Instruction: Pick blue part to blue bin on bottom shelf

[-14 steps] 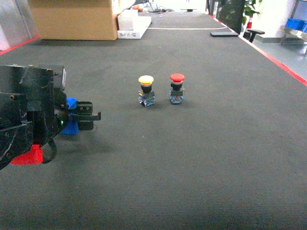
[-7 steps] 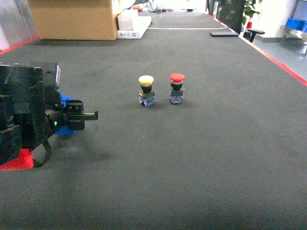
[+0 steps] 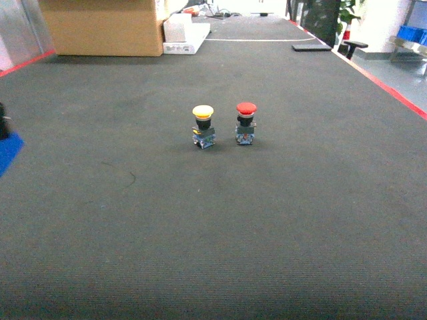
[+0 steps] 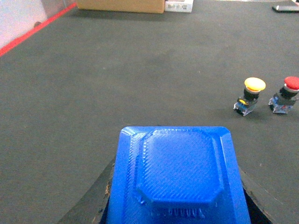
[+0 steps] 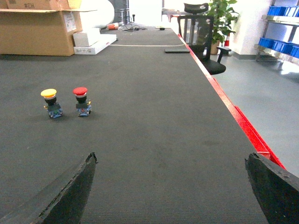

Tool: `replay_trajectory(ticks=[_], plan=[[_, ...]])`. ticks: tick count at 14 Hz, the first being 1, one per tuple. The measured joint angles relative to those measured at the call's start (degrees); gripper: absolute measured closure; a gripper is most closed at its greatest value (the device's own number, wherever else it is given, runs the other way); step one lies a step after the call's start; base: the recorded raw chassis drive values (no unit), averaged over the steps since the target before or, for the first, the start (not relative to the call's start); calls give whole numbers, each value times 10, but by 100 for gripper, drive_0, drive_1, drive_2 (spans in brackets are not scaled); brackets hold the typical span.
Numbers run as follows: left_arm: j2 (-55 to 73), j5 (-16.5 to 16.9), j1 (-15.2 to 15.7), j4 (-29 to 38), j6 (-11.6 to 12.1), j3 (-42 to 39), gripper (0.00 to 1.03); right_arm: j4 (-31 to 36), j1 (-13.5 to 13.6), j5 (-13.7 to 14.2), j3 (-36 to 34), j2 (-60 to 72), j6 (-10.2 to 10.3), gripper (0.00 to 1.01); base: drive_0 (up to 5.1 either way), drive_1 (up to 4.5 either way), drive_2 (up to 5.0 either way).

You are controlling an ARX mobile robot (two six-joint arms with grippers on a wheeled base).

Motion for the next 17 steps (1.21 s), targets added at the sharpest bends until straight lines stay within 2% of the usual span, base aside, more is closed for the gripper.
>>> replay_trajectory(ticks=[1, 3, 5, 6, 7, 8, 13, 17], plan=[[-100, -29, -27, -65, -3, -11, 59, 0, 0, 0, 0, 0, 0, 3, 0, 0, 0], [-278, -99, -84, -217, -35, -10, 59, 0, 0, 0, 0, 0, 0, 3, 0, 0, 0], [-405, -173, -140, -342, -68, -8, 59, 0, 0, 0, 0, 0, 0, 3, 0, 0, 0], [-431, -158, -125, -368, -82, -6, 59, 0, 0, 0, 0, 0, 0, 3, 0, 0, 0], [-433, -146, -96, -369, -82, -6, 59, 0, 0, 0, 0, 0, 0, 3, 0, 0, 0], [-433, -144, -91, -365, -80, -6, 59, 0, 0, 0, 0, 0, 0, 3, 0, 0, 0], [-434, -139, -93, -366, -76, -6, 59, 0, 0, 0, 0, 0, 0, 3, 0, 0, 0], [-435, -139, -93, -366, -76, -7, 59, -1, 0, 0, 0, 0, 0, 3, 0, -395, 395]])
